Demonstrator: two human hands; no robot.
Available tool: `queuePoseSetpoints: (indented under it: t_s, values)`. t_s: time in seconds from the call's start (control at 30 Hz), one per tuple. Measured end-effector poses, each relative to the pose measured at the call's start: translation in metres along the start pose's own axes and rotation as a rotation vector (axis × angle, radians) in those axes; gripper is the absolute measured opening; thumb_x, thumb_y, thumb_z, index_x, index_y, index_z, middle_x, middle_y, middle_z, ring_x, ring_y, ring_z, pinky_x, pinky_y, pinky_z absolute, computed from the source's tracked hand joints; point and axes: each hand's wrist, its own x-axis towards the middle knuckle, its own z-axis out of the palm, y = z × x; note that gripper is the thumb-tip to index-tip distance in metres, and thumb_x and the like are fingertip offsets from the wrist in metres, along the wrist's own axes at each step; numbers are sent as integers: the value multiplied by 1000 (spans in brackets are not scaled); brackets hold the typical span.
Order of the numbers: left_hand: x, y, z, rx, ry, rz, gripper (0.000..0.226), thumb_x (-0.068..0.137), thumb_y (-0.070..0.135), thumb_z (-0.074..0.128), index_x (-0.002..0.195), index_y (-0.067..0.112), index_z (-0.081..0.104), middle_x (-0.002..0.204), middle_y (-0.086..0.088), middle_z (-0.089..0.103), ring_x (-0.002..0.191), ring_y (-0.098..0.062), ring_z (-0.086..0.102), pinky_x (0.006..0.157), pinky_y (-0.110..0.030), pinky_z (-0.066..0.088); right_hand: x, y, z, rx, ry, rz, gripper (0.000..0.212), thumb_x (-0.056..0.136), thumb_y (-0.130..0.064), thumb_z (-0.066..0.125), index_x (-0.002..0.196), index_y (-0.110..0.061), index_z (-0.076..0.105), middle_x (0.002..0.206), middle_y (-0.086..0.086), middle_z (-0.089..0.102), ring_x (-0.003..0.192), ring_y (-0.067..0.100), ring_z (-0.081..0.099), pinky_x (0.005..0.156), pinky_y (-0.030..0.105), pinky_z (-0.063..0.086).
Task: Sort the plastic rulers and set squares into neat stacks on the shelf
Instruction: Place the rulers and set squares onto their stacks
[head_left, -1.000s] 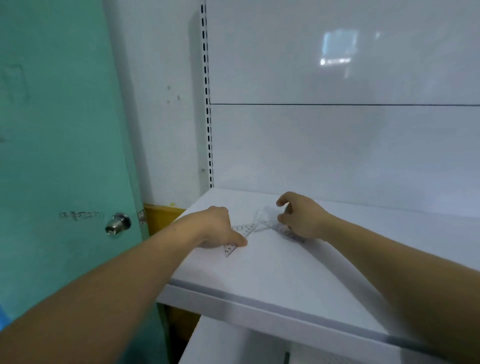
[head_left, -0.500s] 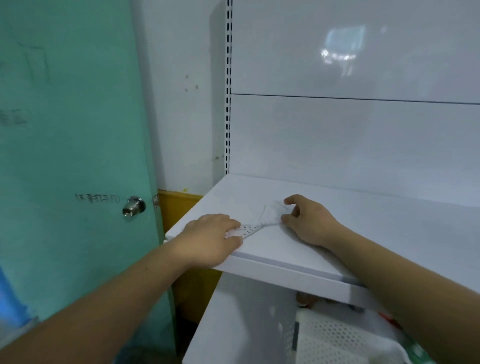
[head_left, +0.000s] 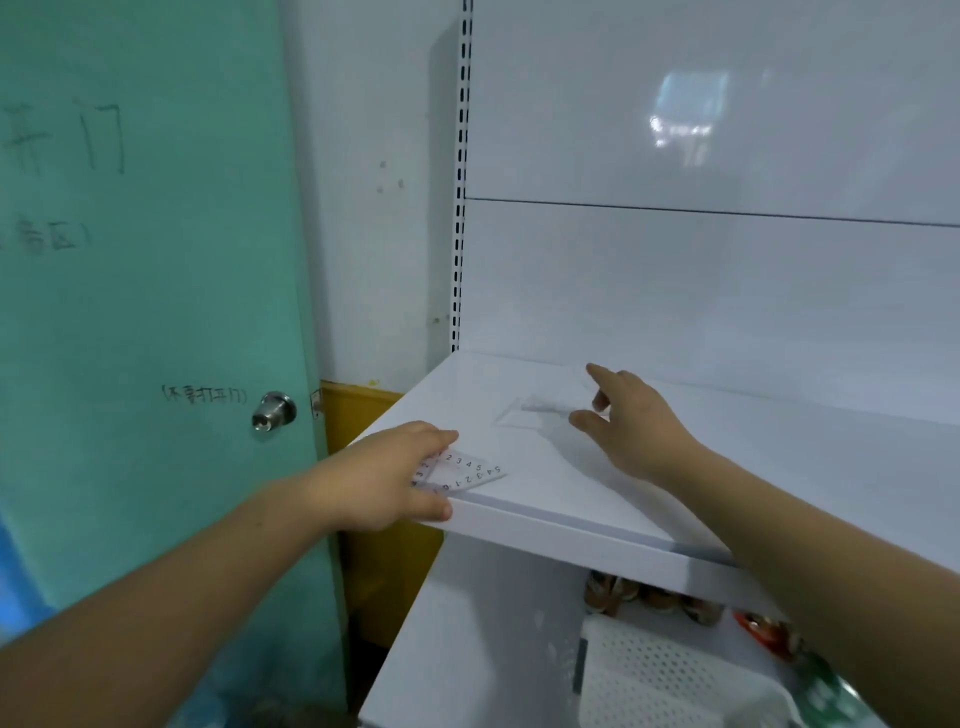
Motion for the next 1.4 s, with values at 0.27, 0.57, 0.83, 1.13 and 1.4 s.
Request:
queuePoseSetpoints:
  t_s: [0.27, 0.57, 0.83, 1.13, 1.4]
  values:
    - [47, 54, -6, -136, 148, 173, 68, 87, 31, 62, 145, 25, 27, 136, 9, 26, 111, -6, 47, 98, -24, 42, -46, 30, -45, 52, 260, 182, 61, 91, -41, 57, 145, -27, 32, 104, -7, 51, 89, 13, 51, 84, 26, 41]
    - [80, 208, 50, -299, 47, 432, 76, 89, 25, 60, 147, 38, 13, 129, 3, 42, 95, -17, 52, 84, -27, 40, -177, 108, -125, 8, 495, 489, 60, 91, -36, 59, 144, -18, 37, 97, -3, 51, 83, 11, 48, 78, 24, 36]
    - [74, 399, 102, -424, 4, 552, 76, 83, 21, 64, 147, 18, 22, 141, -3, 33, 105, -21, 57, 91, -31, 44, -320, 197, -229, -70, 595, 640, 58, 92, -33, 59, 144, -22, 37, 103, -4, 51, 85, 8, 50, 77, 24, 38]
    - [79, 560, 160, -410, -20, 510, 72, 85, 25, 65, 145, 17, 26, 139, -4, 46, 110, -23, 54, 90, -31, 43, -416, 316, -317, -118, 517, 700, 58, 93, -35, 56, 145, -22, 34, 113, -3, 51, 100, 12, 49, 84, 25, 40]
    - [139, 598, 176, -386, 31, 402, 63, 84, 29, 67, 139, 15, 40, 137, -5, 47, 114, -22, 52, 91, -28, 37, -377, 402, -330, -94, 347, 680, 55, 93, -37, 55, 143, -25, 37, 135, 2, 49, 118, 18, 48, 98, 33, 40]
